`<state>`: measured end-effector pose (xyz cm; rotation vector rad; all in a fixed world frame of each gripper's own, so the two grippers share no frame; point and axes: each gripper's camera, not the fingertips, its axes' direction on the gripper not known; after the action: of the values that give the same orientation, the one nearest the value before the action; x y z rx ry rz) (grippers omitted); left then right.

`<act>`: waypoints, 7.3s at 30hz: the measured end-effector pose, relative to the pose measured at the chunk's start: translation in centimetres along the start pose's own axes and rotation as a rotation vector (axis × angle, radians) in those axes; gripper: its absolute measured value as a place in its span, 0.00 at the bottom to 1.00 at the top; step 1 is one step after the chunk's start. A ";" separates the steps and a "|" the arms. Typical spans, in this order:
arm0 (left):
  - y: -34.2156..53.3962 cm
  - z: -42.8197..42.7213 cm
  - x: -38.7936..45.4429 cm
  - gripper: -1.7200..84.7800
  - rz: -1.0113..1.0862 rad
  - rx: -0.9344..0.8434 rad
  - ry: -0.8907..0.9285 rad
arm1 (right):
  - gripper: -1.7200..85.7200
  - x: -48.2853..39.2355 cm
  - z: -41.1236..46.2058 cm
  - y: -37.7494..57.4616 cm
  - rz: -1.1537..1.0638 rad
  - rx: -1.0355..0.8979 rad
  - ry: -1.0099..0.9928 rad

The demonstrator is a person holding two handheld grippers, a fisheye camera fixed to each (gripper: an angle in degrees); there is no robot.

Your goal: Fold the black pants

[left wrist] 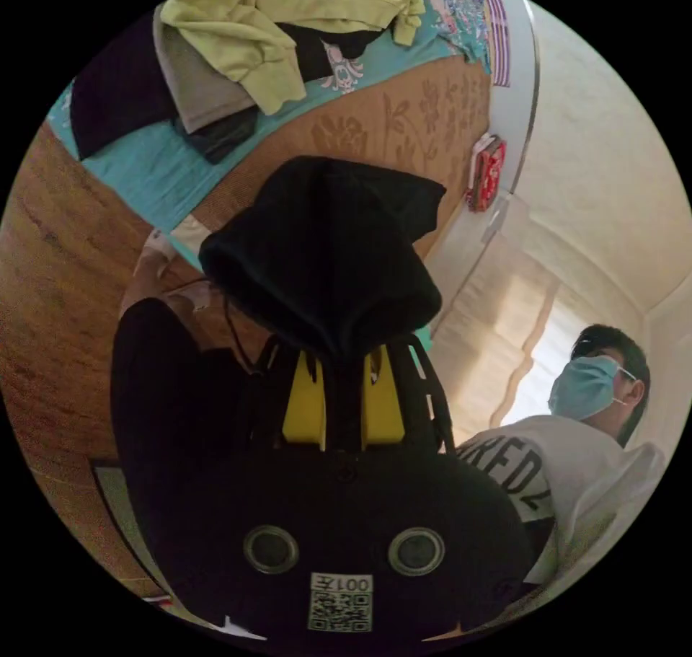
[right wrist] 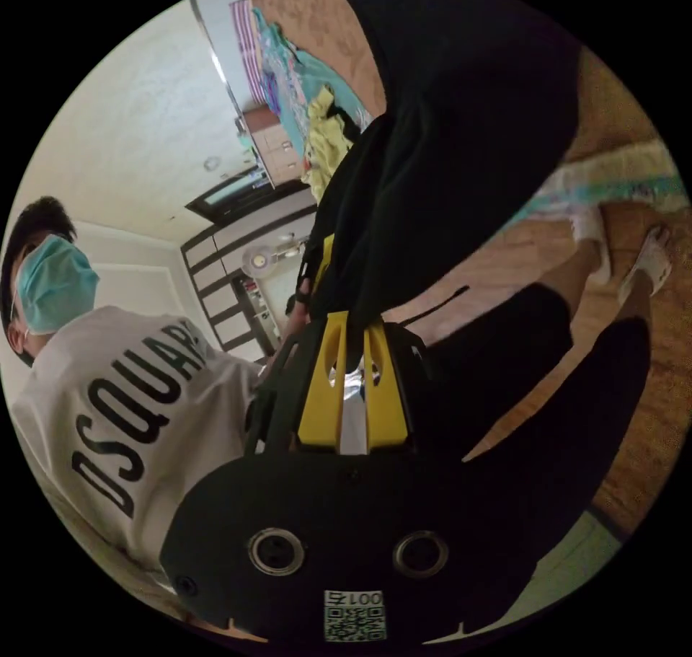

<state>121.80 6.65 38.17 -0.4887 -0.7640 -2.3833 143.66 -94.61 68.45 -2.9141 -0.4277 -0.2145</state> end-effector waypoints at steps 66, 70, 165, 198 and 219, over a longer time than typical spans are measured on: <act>-14.4 31.9 82.2 0.07 0.990 -0.722 -0.822 | 0.08 3.0 -23.1 -19.4 -0.172 0.225 0.636; -13.6 29.5 85.4 0.07 0.895 -0.788 -0.772 | 0.07 3.2 -25.6 -17.0 -0.132 0.176 0.421; -18.9 51.0 79.9 0.22 0.641 -0.340 -0.229 | 0.10 -6.7 -52.5 -47.5 -0.527 0.361 0.771; -19.9 79.3 95.3 0.09 1.046 -0.297 -0.148 | 0.02 -26.4 -39.5 -51.1 -0.823 0.077 1.777; -5.6 87.0 89.2 0.08 1.162 -0.742 -0.209 | 0.02 -27.5 -41.6 -48.0 -0.120 -0.207 2.042</act>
<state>64.22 27.17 146.92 -1.1059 0.3596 -1.4066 98.55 -65.45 112.06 -1.3344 -0.1109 -2.6572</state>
